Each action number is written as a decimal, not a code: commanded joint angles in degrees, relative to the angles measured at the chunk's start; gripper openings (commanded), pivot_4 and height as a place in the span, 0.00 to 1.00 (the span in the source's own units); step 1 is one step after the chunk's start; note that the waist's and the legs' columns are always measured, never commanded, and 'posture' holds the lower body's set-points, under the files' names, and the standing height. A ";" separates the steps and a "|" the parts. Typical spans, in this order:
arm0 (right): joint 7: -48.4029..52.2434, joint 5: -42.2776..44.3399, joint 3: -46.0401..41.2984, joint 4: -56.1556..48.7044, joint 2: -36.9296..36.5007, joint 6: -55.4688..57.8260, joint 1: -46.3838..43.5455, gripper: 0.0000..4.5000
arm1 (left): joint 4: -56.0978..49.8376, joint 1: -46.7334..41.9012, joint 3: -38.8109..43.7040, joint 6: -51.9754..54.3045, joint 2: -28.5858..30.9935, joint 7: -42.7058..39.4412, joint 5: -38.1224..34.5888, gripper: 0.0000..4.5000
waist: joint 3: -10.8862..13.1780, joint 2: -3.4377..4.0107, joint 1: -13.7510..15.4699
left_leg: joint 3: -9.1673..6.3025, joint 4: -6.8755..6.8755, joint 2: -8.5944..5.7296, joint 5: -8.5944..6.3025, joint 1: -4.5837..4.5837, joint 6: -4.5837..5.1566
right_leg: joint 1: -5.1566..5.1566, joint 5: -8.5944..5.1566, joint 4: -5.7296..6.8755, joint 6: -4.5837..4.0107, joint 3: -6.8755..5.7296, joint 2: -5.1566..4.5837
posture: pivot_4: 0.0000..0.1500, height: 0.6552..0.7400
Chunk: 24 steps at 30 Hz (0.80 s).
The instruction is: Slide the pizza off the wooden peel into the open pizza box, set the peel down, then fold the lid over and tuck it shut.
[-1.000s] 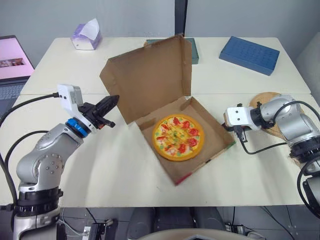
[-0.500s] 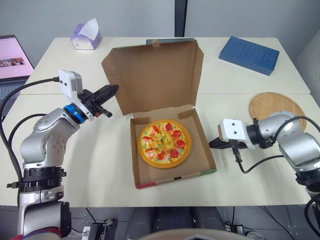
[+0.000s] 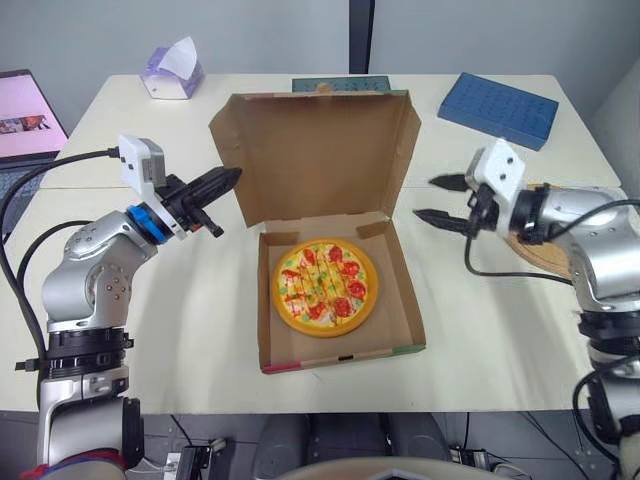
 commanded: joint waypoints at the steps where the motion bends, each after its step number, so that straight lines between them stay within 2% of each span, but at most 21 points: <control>1: -6.70 1.88 -3.14 -0.48 3.33 4.43 -4.28 0.84 | -0.66 -1.47 0.52 -1.28 0.21 -1.48 0.52 0.00 | 0.00 0.00 -0.03 | -0.02 -0.01 0.00 0.00 0.00 0.00 | -0.04 0.00 0.06 0.00 -0.01 0.00 | 1.00 1.00; 7: -14.16 4.56 -4.92 2.01 9.00 10.81 -9.23 0.84 | 0.34 -2.38 0.87 -2.56 0.14 -2.42 1.74 0.00 | 0.00 0.00 0.02 | -0.02 -0.01 -0.01 0.01 -0.04 -0.01 | -0.11 0.00 0.08 -0.01 -0.01 0.00 | 1.00 1.00; 11: -17.81 4.43 -5.05 2.90 10.62 11.26 -10.27 0.64 | 0.41 -2.57 1.00 -2.81 0.17 -2.67 1.89 0.00 | 0.00 0.00 -0.02 | -0.01 -0.02 -0.01 0.00 -0.07 0.01 | -0.16 0.00 0.09 -0.02 -0.01 0.01 | 1.00 1.00; 13: -19.33 3.99 -4.80 3.53 10.89 10.82 -10.51 0.46 | 0.29 -2.58 1.14 -3.10 0.17 -2.56 1.98 0.00 | 0.00 0.00 -0.06 | 0.01 -0.02 -0.01 0.00 -0.07 0.01 | -0.19 0.01 0.11 -0.02 0.00 0.01 | 1.00 1.00; 19: -21.48 4.40 -4.63 1.56 10.52 11.04 -10.31 0.01 | -3.14 -3.24 1.80 -1.02 -0.03 1.21 1.04 0.00 | 0.00 0.00 -0.18 | 0.03 -0.02 0.00 0.00 -0.07 0.02 | -0.22 0.01 0.13 -0.02 0.00 0.01 | 1.00 1.00; 24: -23.02 4.42 -4.52 -2.09 9.60 11.93 -9.51 0.01 | -6.36 -4.96 1.21 2.06 -2.55 7.89 0.96 0.00 | 0.00 0.00 -0.12 | 0.01 -0.02 0.00 -0.02 -0.10 0.05 | -0.23 0.01 0.15 -0.02 0.00 0.00 | 1.00 1.00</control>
